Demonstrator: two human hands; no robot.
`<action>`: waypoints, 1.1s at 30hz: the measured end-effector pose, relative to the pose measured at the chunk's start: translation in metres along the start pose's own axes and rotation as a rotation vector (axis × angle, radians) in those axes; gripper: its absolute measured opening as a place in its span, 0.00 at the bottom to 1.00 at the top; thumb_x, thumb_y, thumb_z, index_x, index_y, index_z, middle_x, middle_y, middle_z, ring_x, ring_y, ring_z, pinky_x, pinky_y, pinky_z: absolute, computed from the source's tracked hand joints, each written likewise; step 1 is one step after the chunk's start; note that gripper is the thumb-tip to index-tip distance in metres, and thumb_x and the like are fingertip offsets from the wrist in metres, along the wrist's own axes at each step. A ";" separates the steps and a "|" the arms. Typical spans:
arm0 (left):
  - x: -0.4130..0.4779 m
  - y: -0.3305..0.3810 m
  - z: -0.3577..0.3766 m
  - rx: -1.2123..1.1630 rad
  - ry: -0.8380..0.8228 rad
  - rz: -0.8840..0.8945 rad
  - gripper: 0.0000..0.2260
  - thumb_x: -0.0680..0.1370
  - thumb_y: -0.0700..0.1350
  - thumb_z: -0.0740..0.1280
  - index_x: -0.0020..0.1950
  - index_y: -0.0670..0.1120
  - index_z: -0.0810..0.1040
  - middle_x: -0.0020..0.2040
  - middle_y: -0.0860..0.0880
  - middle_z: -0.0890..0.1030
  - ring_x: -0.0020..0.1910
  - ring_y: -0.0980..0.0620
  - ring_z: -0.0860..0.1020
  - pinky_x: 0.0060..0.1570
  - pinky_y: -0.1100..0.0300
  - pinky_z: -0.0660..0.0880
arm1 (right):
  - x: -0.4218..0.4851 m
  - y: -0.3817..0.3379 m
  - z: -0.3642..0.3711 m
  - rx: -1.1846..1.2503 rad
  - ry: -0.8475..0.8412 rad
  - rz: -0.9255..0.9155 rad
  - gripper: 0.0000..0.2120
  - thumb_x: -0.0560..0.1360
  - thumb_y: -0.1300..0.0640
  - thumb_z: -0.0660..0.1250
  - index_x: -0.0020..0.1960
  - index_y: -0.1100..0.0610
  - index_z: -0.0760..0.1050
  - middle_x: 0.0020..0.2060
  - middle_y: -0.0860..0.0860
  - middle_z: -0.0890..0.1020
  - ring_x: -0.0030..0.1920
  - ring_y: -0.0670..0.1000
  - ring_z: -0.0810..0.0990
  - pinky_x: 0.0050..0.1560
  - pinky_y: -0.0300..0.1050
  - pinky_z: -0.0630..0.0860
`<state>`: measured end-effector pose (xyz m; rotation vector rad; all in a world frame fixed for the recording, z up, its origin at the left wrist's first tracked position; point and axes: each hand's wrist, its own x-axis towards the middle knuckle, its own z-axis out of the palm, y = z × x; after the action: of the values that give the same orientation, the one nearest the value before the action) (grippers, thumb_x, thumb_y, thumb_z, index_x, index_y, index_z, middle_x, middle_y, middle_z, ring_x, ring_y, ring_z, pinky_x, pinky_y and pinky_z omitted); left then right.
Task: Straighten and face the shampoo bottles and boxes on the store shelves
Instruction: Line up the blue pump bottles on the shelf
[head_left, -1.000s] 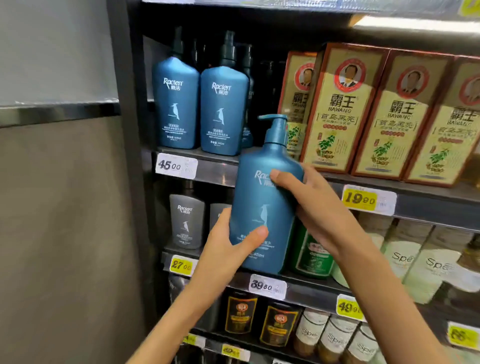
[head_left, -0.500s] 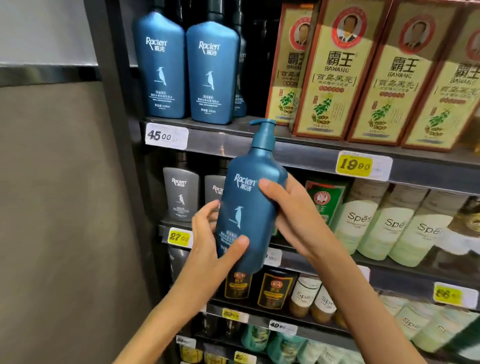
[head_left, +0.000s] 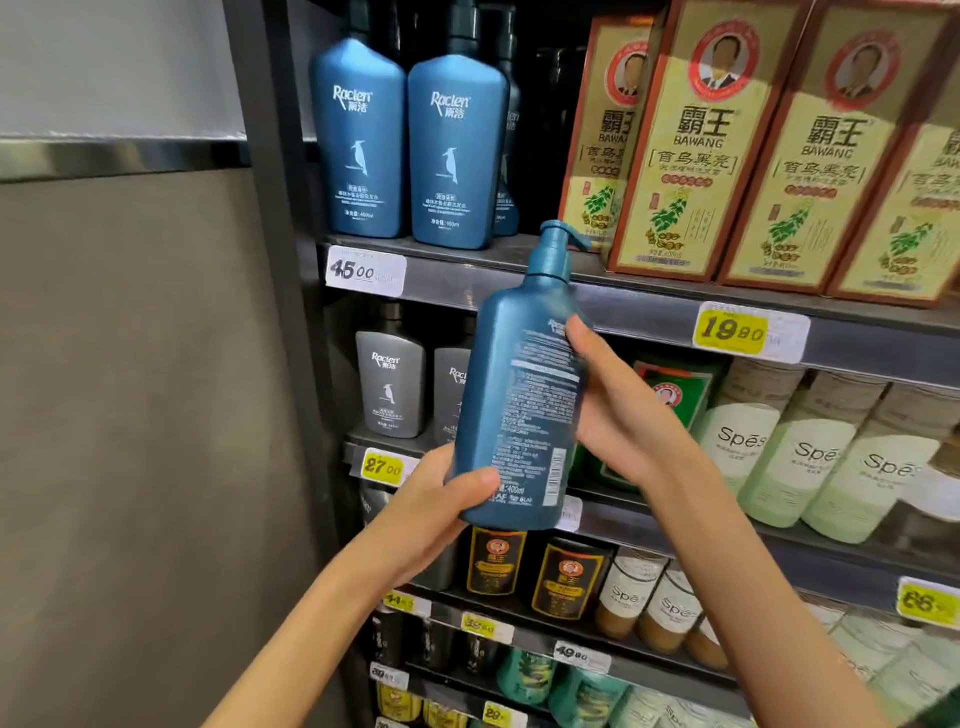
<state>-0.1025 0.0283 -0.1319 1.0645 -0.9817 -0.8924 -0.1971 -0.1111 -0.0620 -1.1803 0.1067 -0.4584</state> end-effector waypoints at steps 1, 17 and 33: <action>-0.001 0.000 0.000 -0.005 -0.025 -0.016 0.24 0.59 0.51 0.68 0.54 0.44 0.75 0.44 0.53 0.85 0.45 0.58 0.82 0.42 0.67 0.76 | -0.001 -0.001 0.001 0.014 -0.022 -0.012 0.15 0.73 0.51 0.65 0.55 0.58 0.79 0.50 0.54 0.84 0.50 0.51 0.82 0.53 0.46 0.79; 0.012 0.015 0.022 0.679 0.499 0.387 0.34 0.69 0.46 0.74 0.70 0.56 0.61 0.62 0.58 0.73 0.60 0.61 0.72 0.56 0.67 0.71 | 0.000 -0.003 0.023 -0.246 0.250 -0.198 0.26 0.72 0.50 0.68 0.62 0.64 0.65 0.49 0.52 0.80 0.48 0.45 0.79 0.48 0.39 0.74; 0.005 -0.008 -0.021 0.232 0.252 0.040 0.18 0.74 0.37 0.66 0.63 0.46 0.69 0.58 0.49 0.79 0.54 0.59 0.78 0.51 0.65 0.76 | -0.005 0.051 -0.009 -0.525 -0.002 -0.120 0.18 0.76 0.62 0.66 0.61 0.47 0.66 0.60 0.47 0.76 0.59 0.44 0.77 0.57 0.39 0.76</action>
<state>-0.0825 0.0276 -0.1426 1.3144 -0.9052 -0.6032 -0.1895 -0.1013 -0.1124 -1.7086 0.1605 -0.5533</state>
